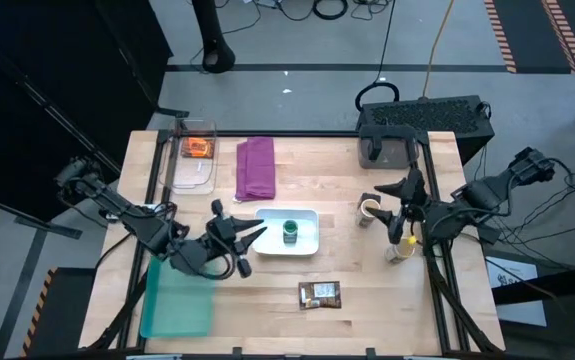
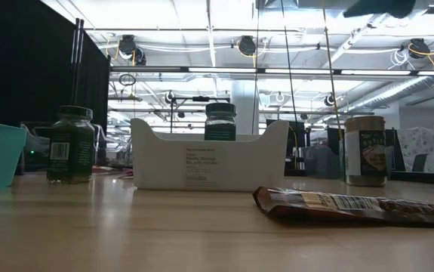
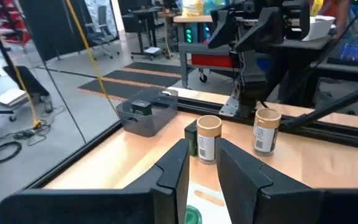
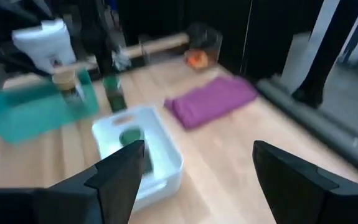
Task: Sort spices by type
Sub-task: Put the top brown seasoning bottle into the blue bin
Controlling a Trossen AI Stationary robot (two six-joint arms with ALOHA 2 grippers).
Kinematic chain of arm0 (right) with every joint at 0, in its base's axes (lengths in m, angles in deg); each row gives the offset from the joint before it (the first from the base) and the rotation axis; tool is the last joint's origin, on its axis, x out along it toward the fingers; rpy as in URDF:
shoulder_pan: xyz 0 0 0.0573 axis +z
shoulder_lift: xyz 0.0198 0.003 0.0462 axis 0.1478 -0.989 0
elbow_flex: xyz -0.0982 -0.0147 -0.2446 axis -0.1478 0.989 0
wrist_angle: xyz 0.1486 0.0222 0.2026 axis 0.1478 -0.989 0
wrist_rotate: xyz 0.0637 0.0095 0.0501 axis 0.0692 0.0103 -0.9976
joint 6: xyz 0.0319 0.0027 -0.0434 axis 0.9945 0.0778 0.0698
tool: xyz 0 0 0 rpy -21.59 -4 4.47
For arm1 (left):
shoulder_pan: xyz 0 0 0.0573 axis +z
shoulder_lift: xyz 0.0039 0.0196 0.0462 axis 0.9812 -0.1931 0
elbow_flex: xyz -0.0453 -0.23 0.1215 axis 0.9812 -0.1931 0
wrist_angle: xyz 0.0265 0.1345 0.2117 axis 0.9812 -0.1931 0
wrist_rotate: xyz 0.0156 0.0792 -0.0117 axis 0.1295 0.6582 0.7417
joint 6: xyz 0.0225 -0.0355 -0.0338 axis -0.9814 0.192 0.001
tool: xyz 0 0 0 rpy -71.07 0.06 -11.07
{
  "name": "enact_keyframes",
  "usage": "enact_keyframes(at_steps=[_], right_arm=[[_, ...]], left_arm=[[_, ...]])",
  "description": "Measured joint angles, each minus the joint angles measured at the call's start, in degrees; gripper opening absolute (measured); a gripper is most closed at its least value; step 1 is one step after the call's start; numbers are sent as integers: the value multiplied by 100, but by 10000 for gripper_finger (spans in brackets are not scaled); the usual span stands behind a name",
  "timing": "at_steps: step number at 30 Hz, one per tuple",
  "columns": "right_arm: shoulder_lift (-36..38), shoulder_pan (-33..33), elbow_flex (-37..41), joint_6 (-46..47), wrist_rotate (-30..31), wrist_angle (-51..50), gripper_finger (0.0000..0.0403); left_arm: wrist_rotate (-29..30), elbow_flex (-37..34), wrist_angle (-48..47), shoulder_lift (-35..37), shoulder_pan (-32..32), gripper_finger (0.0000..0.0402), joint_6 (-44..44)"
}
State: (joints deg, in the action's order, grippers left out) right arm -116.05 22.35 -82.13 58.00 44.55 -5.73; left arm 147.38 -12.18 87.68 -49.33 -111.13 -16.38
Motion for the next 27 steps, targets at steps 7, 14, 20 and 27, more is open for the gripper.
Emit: enact_keyframes(at_steps=[7,14,20,27], right_arm=[[-470,-338,2,1679,-748,-1403,281],[-883,-790,2,2827,-2050,-2069,281],[-947,-968,-83,3273,-2490,-2747,281],[-945,-983,-366,4051,-2683,-3948,281]], left_arm=[[-559,9,206,-192,639,86,-681],[-551,190,201,-168,809,86,-1744],[-524,190,-65,-168,827,86,-1931],[-341,190,-243,-129,860,86,-1957]])
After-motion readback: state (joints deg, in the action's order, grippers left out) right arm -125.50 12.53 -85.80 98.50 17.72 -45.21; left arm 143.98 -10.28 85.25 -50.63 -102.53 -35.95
